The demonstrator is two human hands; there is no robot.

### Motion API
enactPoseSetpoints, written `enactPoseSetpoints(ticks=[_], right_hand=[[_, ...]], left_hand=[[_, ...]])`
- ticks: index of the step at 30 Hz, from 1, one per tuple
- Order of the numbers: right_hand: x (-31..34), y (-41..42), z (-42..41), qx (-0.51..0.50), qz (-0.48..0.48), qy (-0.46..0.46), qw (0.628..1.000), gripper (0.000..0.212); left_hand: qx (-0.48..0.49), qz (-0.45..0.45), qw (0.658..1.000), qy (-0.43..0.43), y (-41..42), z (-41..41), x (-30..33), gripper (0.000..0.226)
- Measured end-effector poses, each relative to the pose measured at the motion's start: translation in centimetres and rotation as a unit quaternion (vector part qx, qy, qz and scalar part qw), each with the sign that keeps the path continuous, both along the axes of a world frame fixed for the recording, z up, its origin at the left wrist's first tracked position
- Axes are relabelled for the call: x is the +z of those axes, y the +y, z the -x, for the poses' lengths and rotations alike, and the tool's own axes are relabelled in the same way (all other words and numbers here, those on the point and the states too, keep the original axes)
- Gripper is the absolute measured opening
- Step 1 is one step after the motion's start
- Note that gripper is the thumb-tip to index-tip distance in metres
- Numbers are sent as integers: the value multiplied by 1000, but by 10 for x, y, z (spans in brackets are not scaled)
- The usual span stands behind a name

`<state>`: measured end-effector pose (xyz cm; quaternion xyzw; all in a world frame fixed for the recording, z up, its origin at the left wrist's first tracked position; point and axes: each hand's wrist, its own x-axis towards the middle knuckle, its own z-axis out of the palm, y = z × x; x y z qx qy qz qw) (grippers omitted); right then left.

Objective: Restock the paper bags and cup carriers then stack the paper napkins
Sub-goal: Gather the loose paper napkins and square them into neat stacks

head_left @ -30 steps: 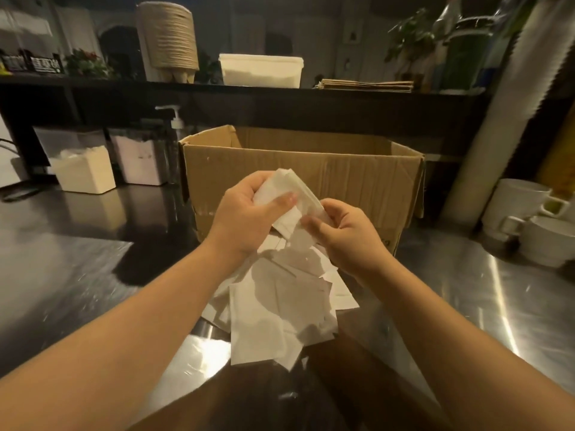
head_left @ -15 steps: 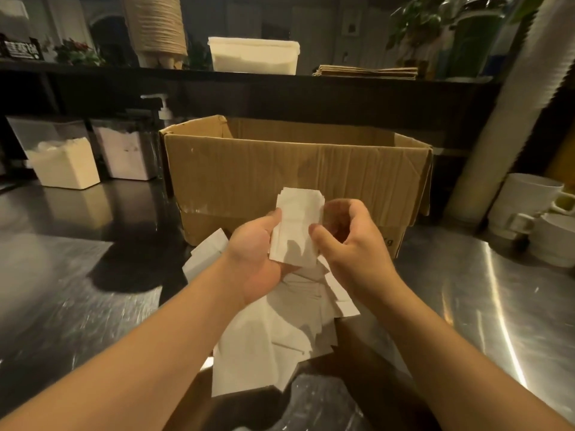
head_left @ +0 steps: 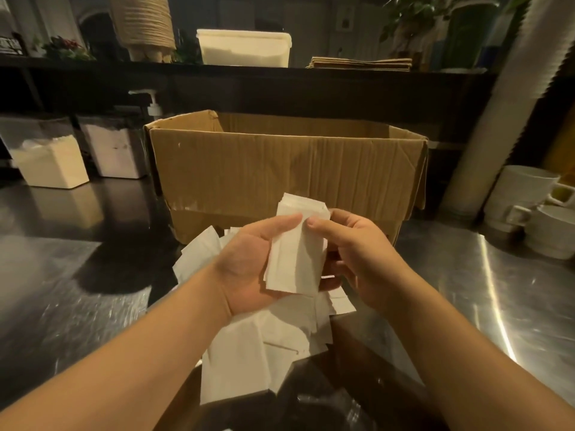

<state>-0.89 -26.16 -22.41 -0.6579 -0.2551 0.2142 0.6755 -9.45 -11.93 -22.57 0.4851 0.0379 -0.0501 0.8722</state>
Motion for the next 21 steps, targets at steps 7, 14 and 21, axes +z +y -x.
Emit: enactPoseSetpoints(ticks=[7,14,21], right_hand=[[-5,0,-15,-120,10,-32,992,12],[-13,2,-17,-34,237,-163,957,21],[-5,-3,-8,61,318,-229,918,25]], left_hand=[[36,80,996,26,4,3,6,50],[83,92,992,-13,17,6,10,55],[118,79,990,-7,21,6,10,50]])
